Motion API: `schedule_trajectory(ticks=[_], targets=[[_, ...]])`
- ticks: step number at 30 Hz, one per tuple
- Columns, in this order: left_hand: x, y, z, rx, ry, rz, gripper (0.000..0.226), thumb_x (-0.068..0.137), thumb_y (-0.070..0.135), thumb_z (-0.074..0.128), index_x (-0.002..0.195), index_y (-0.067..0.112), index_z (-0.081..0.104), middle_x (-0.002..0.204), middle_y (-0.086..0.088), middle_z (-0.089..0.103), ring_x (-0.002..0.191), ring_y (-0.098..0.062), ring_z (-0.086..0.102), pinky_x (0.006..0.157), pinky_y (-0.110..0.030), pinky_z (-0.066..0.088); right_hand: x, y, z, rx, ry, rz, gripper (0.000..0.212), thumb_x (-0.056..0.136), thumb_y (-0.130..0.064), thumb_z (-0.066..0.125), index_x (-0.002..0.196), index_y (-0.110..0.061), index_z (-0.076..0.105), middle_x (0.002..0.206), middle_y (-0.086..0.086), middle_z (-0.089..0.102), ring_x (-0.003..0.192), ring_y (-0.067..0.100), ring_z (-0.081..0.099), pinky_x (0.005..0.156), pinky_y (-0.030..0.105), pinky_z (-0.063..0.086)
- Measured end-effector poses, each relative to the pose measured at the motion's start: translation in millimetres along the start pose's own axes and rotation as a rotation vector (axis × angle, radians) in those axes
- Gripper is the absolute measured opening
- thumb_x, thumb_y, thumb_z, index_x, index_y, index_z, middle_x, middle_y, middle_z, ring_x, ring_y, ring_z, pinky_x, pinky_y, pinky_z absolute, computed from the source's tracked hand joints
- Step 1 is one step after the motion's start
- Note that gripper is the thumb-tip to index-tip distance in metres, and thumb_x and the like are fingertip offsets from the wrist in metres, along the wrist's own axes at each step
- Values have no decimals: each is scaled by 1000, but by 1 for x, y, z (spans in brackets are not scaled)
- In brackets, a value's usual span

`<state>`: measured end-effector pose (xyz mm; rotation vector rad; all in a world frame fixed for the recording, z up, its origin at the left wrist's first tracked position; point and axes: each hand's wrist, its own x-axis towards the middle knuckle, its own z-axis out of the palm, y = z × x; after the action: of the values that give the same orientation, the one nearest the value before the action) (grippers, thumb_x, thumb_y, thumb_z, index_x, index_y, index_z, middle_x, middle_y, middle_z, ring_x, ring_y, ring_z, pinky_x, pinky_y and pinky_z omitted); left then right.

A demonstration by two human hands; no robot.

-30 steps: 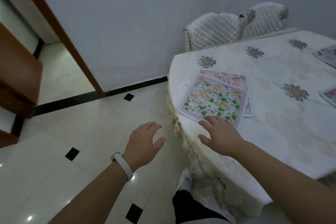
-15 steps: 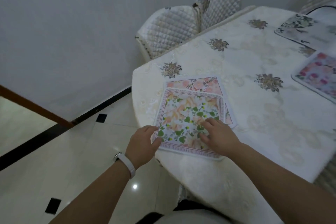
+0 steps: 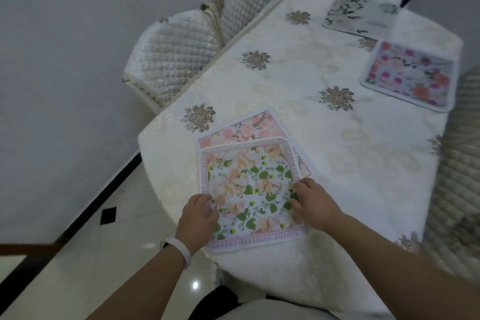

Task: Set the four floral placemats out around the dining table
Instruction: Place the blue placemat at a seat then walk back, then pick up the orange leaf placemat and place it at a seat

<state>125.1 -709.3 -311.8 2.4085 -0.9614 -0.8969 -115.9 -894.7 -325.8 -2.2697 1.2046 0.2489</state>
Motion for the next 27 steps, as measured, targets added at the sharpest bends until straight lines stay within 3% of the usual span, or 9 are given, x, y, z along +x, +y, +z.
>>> schedule_trajectory(ticks=[4, 7, 9, 11, 14, 18, 22, 27], targets=[[19, -5, 7, -175, -6, -108, 50, 89, 41, 63, 132, 22, 45, 127, 6, 40, 113, -13, 46, 102, -34, 41, 2, -8, 10, 194, 4, 137, 51, 90, -34, 56, 137, -16, 47, 141, 5, 40, 123, 24, 46, 102, 38, 42], [49, -44, 27, -281, 22, -188, 58, 75, 57, 67, 123, 29, 52, 118, 3, 59, 104, -21, 63, 86, -45, 57, 6, -16, 12, 353, 67, 282, 53, 89, -30, 59, 137, -16, 45, 139, 8, 43, 119, 25, 50, 98, 38, 44], [58, -49, 29, -352, 21, -191, 65, 71, 52, 67, 127, 23, 48, 115, -3, 60, 99, -23, 65, 80, -45, 58, 10, -18, 12, 394, 96, 347, 57, 87, -29, 61, 140, -17, 42, 137, 9, 45, 116, 27, 53, 95, 39, 47], [40, -14, 4, -432, -18, -196, 58, 76, 38, 68, 125, 21, 44, 113, -6, 61, 92, -21, 67, 73, -41, 60, 14, -19, 10, 475, 129, 397, 57, 83, -26, 63, 136, -19, 43, 127, 7, 54, 103, 25, 61, 87, 43, 54], [39, -6, -6, -459, -64, -200, 46, 90, 15, 63, 127, 22, 37, 100, 3, 61, 84, -15, 65, 59, -25, 52, 15, -24, 6, 605, 151, 462, 46, 83, -16, 60, 126, -20, 46, 107, -1, 62, 82, 18, 67, 73, 41, 58], [46, -14, -9, -446, -88, -189, 43, 91, 15, 61, 129, 17, 43, 105, 0, 63, 88, -20, 66, 68, -34, 56, 15, -32, 7, 661, 146, 545, 40, 81, -9, 58, 120, -16, 53, 97, -1, 64, 79, 16, 65, 71, 38, 57], [47, -15, -16, -441, -127, -178, 20, 91, 17, 62, 108, 17, 52, 101, -2, 67, 84, -17, 66, 62, -28, 52, 10, -41, 4, 678, 147, 564, 29, 82, -7, 57, 111, -12, 56, 89, -3, 62, 76, 16, 63, 62, 32, 53], [52, -16, -26, -442, -130, -114, 11, 93, 15, 57, 102, 18, 53, 97, -1, 66, 82, -17, 66, 58, -26, 50, 1, -58, 1, 673, 189, 557, 19, 84, -7, 51, 101, -14, 55, 93, 2, 65, 79, 19, 65, 62, 33, 55]])
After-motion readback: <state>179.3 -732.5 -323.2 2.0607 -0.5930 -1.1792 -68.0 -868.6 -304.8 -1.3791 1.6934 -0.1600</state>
